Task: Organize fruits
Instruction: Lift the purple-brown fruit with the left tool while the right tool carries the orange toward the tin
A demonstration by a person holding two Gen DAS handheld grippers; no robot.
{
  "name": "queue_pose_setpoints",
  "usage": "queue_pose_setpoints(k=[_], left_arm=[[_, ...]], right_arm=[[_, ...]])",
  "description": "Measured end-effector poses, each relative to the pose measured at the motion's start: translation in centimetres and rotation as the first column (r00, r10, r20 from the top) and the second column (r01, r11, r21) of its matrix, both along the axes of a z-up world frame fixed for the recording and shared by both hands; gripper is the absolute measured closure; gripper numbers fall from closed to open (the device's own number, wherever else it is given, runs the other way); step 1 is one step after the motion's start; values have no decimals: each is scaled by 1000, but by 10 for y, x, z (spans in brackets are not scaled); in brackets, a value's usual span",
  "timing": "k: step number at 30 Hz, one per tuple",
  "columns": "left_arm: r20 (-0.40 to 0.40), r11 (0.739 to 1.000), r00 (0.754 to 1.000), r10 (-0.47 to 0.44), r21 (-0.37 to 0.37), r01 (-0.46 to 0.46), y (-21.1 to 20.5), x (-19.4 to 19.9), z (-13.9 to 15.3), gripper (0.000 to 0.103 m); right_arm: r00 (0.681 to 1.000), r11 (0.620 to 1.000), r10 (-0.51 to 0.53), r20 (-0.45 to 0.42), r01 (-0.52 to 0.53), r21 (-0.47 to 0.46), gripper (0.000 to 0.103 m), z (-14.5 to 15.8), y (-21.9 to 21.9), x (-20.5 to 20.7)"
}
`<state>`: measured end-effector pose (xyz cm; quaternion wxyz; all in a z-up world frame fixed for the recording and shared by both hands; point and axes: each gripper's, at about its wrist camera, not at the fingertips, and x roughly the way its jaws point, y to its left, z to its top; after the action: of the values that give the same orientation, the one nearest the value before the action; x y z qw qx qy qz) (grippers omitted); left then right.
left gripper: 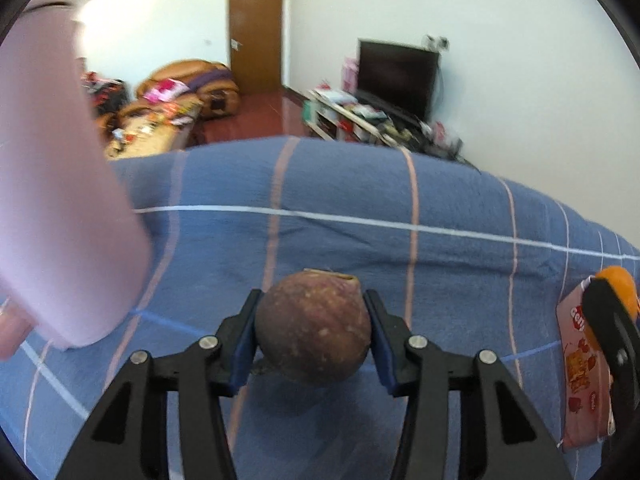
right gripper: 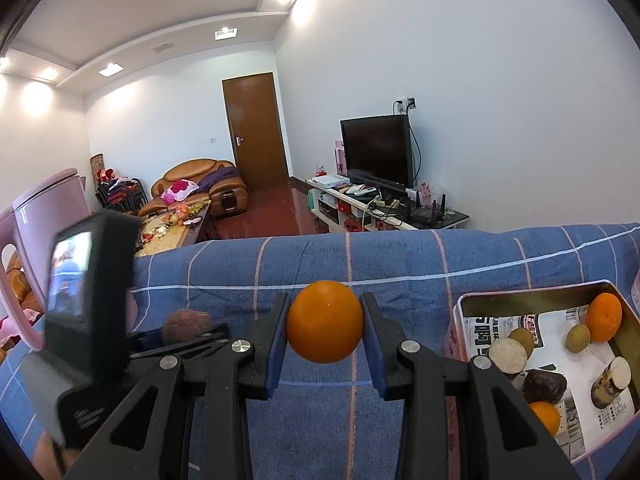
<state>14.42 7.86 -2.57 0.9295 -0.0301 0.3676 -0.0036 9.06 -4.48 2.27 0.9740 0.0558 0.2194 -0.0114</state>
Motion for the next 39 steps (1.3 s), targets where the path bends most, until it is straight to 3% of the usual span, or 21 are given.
queue_pose_setpoints(k=[5, 12, 39], left_arm=[[88, 997, 993, 73, 28, -76, 12, -41, 8, 52], [139, 993, 985, 104, 35, -110, 20, -67, 10, 52], [197, 990, 973, 123, 49, -135, 6, -119, 17, 52]], right_arm=[[999, 1000, 6, 36, -5, -28, 66, 1, 9, -12], [997, 995, 15, 82, -7, -100, 66, 5, 22, -28], [996, 996, -3, 84, 11, -94, 66, 6, 8, -74]])
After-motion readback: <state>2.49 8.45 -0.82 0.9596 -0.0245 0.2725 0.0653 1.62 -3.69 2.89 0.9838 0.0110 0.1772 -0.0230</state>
